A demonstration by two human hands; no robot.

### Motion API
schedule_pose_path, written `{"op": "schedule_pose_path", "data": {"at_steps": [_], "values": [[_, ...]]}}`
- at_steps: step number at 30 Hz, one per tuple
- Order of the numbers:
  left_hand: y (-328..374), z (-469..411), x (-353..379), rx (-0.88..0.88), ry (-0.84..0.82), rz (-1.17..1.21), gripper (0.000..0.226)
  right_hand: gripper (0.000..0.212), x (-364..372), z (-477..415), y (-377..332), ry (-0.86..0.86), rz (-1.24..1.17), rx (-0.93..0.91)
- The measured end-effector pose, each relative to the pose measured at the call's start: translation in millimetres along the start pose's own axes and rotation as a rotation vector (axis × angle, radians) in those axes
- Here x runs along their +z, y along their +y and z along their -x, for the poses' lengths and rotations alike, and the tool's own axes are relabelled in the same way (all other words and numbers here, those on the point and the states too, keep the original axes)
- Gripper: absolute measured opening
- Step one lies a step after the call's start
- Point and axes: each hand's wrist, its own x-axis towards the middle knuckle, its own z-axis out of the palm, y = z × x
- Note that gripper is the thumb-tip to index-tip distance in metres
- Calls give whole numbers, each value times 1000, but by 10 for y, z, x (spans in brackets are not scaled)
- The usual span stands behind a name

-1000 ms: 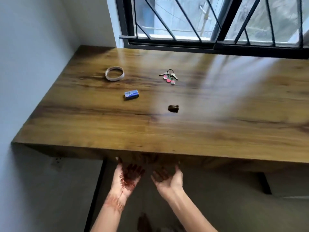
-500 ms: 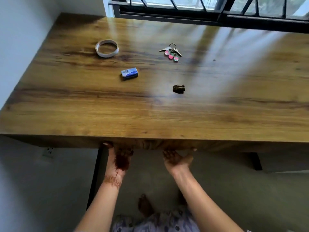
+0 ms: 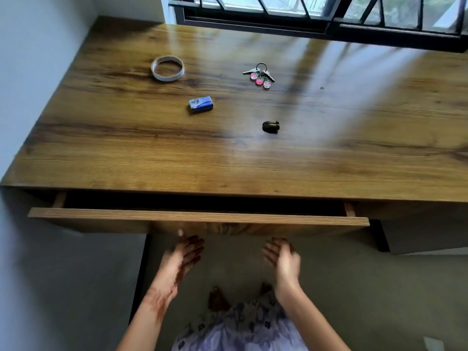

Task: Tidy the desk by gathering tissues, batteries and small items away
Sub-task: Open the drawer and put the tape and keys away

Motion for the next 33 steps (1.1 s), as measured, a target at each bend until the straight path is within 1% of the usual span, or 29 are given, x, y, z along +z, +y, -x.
{"op": "schedule_pose_path", "data": {"at_steps": [1,2,3,4,5,6,7,8,10,11,13,17,21,28,33], "values": [[-9,75,-10,134,40,-250,43,18,-55,115,-22,56,184,-254],[6,145,-13,314,124,-483,33,12,-105,231,-70,86,353,-538],[65,227,10,514,209,-671,23,8,-146,318,-118,82,485,-814],[149,319,57,737,281,-821,17,13,-180,341,-147,69,595,-1056],[224,383,101,943,328,-935,20,22,-185,328,-198,56,691,-1232],[281,404,129,1091,346,-1029,26,29,-169,291,-254,54,789,-1331],[354,432,165,1169,366,-1117,32,37,-144,248,-295,52,905,-1356],[372,402,158,1165,363,-1207,38,44,-120,222,-337,47,1049,-1324],[396,373,146,1029,332,-1382,59,58,-107,166,-375,39,1335,-1235],[383,334,117,970,303,-1469,70,62,-103,133,-376,27,1433,-1212],[333,295,76,925,270,-1589,79,64,-136,126,-369,23,1527,-1210],[290,411,140,922,306,-1582,74,65,-183,257,-372,33,1502,-1218],[167,633,114,874,294,-1542,74,65,-293,508,-317,-57,1471,-1169],[-268,1144,-158,903,268,-1510,76,64,-680,959,46,-88,1436,-1142],[-612,1498,-350,914,264,-1495,75,64,-942,1276,370,-69,1410,-1140]]}}
